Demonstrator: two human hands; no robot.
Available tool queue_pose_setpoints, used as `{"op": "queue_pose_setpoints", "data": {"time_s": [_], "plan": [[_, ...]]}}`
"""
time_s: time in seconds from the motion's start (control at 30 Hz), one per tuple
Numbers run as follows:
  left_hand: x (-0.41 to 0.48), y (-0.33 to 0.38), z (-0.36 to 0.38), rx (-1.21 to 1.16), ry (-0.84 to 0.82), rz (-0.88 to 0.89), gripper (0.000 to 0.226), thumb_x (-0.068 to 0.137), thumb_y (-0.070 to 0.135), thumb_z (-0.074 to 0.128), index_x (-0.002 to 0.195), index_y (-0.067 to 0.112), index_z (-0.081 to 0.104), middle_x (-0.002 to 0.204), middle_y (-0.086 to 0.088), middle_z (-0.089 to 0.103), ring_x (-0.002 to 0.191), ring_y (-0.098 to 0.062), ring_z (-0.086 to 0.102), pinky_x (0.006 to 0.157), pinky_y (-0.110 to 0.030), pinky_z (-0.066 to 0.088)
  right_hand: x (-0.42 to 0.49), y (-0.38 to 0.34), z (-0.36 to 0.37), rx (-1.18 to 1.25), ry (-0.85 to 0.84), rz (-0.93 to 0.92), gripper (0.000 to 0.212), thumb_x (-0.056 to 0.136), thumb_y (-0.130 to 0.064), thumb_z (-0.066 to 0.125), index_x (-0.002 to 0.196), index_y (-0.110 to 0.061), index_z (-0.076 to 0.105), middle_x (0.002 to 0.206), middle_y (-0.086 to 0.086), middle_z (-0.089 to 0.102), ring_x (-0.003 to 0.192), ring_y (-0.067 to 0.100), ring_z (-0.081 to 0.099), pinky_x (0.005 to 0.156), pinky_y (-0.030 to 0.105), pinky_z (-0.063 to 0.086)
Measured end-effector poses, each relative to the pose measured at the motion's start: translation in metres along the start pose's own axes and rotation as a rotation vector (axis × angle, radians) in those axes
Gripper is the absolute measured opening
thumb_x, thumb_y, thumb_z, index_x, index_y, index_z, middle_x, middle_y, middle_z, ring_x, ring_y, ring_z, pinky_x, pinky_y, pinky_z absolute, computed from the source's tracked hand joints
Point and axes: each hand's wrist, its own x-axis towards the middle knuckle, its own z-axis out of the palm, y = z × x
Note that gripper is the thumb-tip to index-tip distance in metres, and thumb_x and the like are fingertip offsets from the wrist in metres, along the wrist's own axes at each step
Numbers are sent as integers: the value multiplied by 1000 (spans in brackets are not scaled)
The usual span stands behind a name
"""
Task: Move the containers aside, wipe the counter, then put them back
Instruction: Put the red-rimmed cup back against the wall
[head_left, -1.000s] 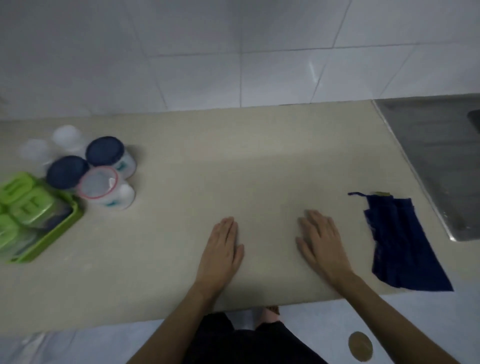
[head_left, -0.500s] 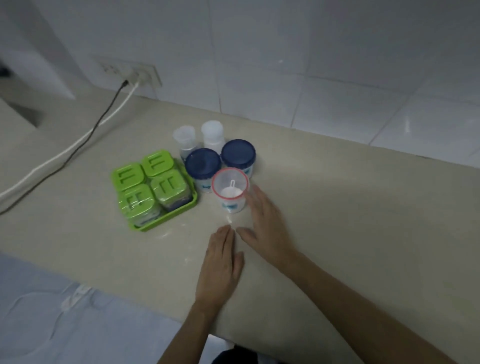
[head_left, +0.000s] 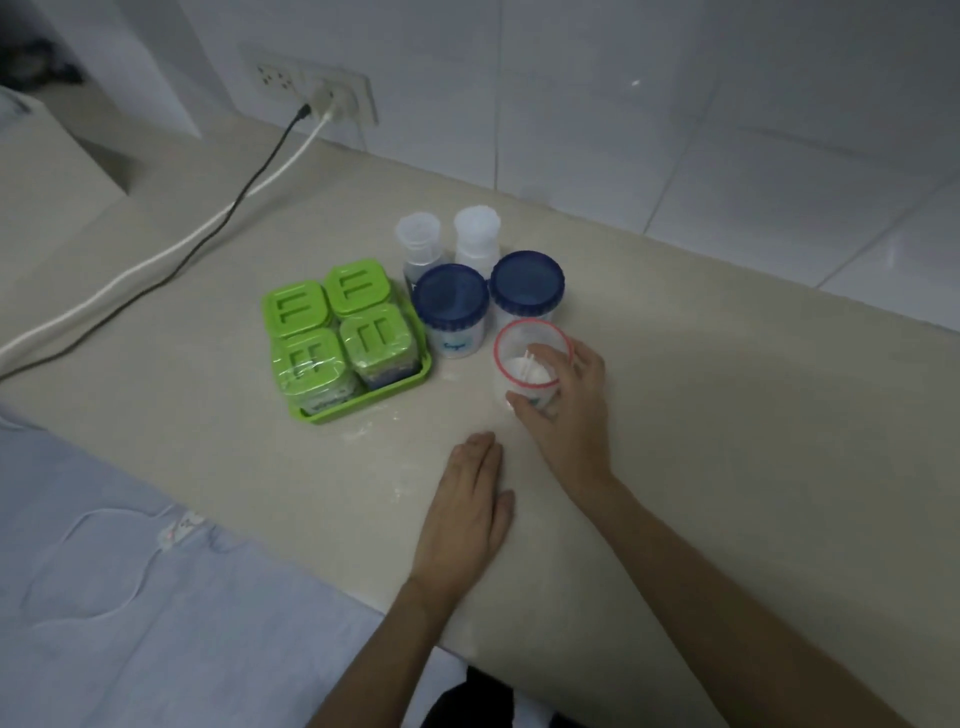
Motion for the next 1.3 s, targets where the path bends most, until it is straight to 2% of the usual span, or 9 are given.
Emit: {"op": "queue_pose_setpoints", "data": {"time_s": [0.1,0.23,0.3,0.53,0.67,0.9,1.17,1.23,1.3], "plan": [[5,19,8,16,-2,46,49,96,30,48,138,5,44,148,-12,40,139,-24,33,120,-35,16,-10,21,-43,-5,79,69,56,67,-13,81,119,-16,60,132,12,41,118,17,47,99,16,37],[41,86,47,-34,-37,180,49,95,31,48,137,4,45,146,-14,42,138,-28,36,118,-40,20,-14,76,-134,-72,187,159,54,69,-21,81,118,-28,58,132,6,38,113,18,53,94,40,51],[68,129,75,-24,-49,248,52,93,30,49,136,2,45,144,-17,44,136,-32,38,117,-41,20,-8,110,-182,-129,244,201,55,70,-22,80,118,-30,57,133,7,38,113,20,53,93,46,52],[156,250,155,49,-93,440,52,90,30,47,133,0,49,138,-21,50,133,-36,42,115,-45,30,20,206,-306,-283,367,249,54,72,-23,77,120,-31,55,135,7,39,110,27,56,94,39,49],[188,294,180,63,-71,427,51,90,32,43,129,1,50,135,-22,51,130,-36,45,114,-45,31,42,256,-361,-318,400,285,53,72,-25,77,120,-28,55,132,9,41,109,28,56,92,37,49],[185,298,198,54,-2,387,45,90,29,48,125,2,54,134,-18,53,130,-32,44,115,-38,21,81,291,-386,-292,359,254,53,74,-20,75,122,-20,54,132,11,41,110,25,54,87,24,39],[186,301,199,14,-16,358,43,89,29,50,124,5,52,134,-16,51,130,-29,38,113,-36,25,87,298,-383,-354,317,283,51,76,-27,73,122,-22,51,136,9,37,105,31,59,88,39,48],[186,302,197,26,-17,347,43,89,30,50,124,5,53,134,-16,52,130,-30,41,113,-36,24,90,294,-385,-400,281,317,53,75,-24,75,121,-21,51,147,13,28,116,36,54,94,40,45],[180,302,191,2,-31,340,43,90,30,47,125,5,54,135,-15,53,130,-30,45,113,-35,24,92,286,-389,-460,271,306,55,72,-20,78,121,-19,52,156,20,10,135,39,37,106,45,38]]}}
